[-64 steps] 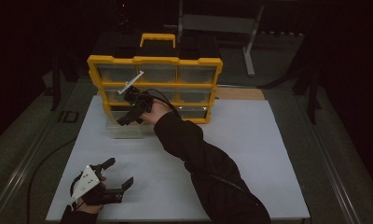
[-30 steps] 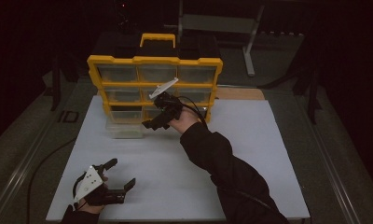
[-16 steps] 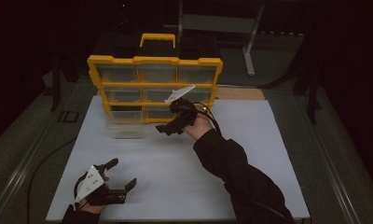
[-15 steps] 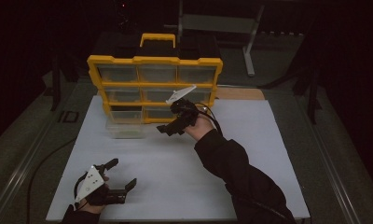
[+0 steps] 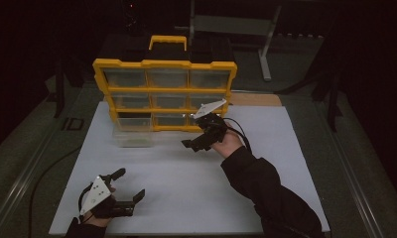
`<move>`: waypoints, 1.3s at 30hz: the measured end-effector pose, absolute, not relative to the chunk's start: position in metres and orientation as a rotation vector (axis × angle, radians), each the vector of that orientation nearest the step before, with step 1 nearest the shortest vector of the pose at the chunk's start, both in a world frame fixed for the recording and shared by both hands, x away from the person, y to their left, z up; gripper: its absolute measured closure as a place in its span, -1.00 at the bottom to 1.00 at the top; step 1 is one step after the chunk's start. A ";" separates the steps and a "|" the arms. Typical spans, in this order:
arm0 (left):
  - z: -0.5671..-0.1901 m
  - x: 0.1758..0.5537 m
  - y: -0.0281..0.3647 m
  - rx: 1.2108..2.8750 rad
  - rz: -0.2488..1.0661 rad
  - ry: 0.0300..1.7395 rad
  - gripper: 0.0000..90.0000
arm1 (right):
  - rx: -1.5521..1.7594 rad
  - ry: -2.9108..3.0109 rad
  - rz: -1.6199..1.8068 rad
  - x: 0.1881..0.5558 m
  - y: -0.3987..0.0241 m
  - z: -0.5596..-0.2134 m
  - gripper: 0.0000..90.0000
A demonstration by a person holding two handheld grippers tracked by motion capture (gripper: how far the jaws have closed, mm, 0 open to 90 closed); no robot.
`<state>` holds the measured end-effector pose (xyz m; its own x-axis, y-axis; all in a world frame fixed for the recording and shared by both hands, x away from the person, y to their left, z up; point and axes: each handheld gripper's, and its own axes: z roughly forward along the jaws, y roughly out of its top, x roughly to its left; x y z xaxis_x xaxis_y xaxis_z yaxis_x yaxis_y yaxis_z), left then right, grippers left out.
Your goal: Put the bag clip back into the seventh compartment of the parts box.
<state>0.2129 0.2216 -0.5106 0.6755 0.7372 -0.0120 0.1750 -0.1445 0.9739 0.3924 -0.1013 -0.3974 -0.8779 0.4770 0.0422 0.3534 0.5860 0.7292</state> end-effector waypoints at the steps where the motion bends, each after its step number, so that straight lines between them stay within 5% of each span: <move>1: -0.511 0.213 0.222 1.678 0.579 0.749 -0.89 | 0.704 2.648 1.171 0.391 -0.104 -0.398 -0.81; 39: -0.510 0.212 0.221 1.682 0.579 0.745 -0.89 | 0.858 2.496 1.235 0.332 -0.198 -0.444 -0.81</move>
